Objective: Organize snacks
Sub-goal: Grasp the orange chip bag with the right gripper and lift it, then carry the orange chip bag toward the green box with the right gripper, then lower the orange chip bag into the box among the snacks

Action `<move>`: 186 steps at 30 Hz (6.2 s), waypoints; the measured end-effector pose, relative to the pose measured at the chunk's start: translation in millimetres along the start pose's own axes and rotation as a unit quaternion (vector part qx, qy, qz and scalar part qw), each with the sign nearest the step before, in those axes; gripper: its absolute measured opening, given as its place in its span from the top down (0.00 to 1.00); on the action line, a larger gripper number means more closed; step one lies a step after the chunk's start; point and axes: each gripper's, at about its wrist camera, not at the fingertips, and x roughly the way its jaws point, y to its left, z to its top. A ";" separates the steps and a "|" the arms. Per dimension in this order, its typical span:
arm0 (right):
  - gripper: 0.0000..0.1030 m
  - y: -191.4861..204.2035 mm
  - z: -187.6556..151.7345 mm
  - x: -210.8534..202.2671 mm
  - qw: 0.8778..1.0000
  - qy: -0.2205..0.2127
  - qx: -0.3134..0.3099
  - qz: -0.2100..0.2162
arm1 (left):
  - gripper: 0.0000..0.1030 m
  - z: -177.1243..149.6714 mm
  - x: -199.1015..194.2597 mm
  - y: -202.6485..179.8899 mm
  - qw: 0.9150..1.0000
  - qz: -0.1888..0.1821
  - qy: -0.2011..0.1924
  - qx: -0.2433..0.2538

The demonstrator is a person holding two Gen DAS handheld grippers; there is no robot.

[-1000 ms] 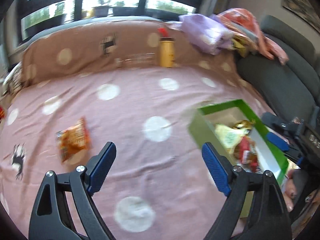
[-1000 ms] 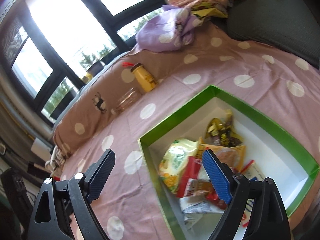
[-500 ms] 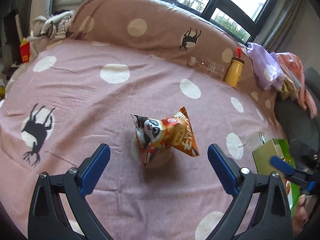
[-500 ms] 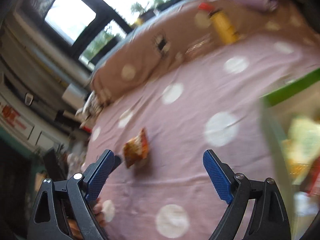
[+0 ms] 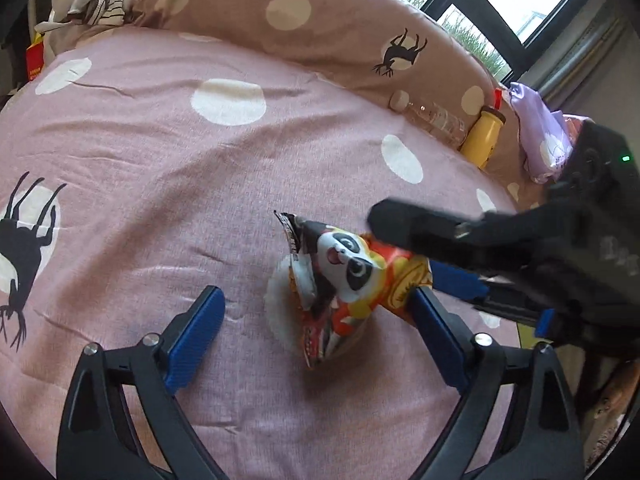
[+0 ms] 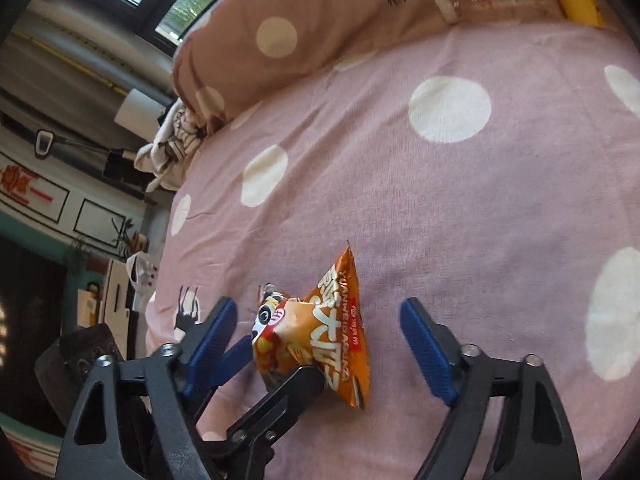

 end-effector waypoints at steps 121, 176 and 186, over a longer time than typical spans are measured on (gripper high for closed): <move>0.43 17.4 -160.3 -241.9 0.970 -0.231 -0.067 -0.040 | 0.45 -109.9 -144.4 -198.7 0.968 -0.062 -0.068 0.234; 0.43 -135.4 -168.7 -309.8 0.930 -0.309 0.169 -0.103 | 0.45 -133.1 -37.5 -323.9 0.929 -0.168 0.035 0.329; 0.43 -145.9 -170.0 -311.0 0.926 -0.306 0.187 -0.114 | 0.45 -134.6 -27.4 -329.1 0.926 -0.176 0.053 0.331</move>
